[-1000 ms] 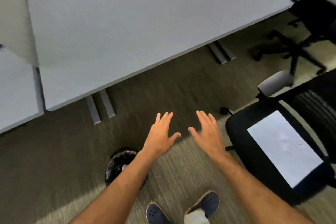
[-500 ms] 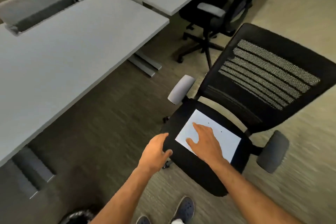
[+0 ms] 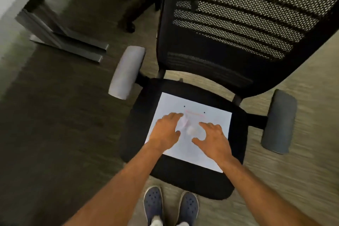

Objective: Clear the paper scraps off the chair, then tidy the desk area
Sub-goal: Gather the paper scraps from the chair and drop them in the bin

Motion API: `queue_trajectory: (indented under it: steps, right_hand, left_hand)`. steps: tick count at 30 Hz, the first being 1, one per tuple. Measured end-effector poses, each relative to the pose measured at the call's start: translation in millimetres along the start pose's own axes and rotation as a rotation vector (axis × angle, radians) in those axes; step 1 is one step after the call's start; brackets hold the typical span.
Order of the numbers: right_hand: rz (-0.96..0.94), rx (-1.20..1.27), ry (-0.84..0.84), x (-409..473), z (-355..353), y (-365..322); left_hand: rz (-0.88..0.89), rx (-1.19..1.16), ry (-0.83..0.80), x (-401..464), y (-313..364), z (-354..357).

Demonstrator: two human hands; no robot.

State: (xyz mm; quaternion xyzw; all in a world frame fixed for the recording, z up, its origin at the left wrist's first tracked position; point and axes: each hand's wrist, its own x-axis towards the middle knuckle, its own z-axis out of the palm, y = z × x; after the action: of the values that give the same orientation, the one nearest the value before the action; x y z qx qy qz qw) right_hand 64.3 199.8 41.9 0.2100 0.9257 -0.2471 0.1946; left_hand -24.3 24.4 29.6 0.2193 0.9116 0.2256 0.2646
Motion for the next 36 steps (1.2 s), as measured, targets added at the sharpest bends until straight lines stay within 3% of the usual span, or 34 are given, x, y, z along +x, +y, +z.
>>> queue_trajectory:
  steps: [8,17,27,36]
  right_hand:
    - [0.073,0.054,-0.012,40.5,61.5,22.8]
    - [-0.014,-0.037,0.028,58.8,82.3,24.2]
    - [-0.138,-0.173,-0.017,59.6,88.3,30.8]
    - [-0.078,0.071,0.051,37.2,52.2,12.4]
  left_hand:
    - [0.124,0.16,-0.143,55.2,-10.7,53.1]
    - [0.14,0.285,-0.068,67.2,-5.6,69.6]
    - [0.106,0.24,-0.026,58.4,-15.9,75.9]
    - [-0.058,0.057,0.055,17.3,-4.8,43.6]
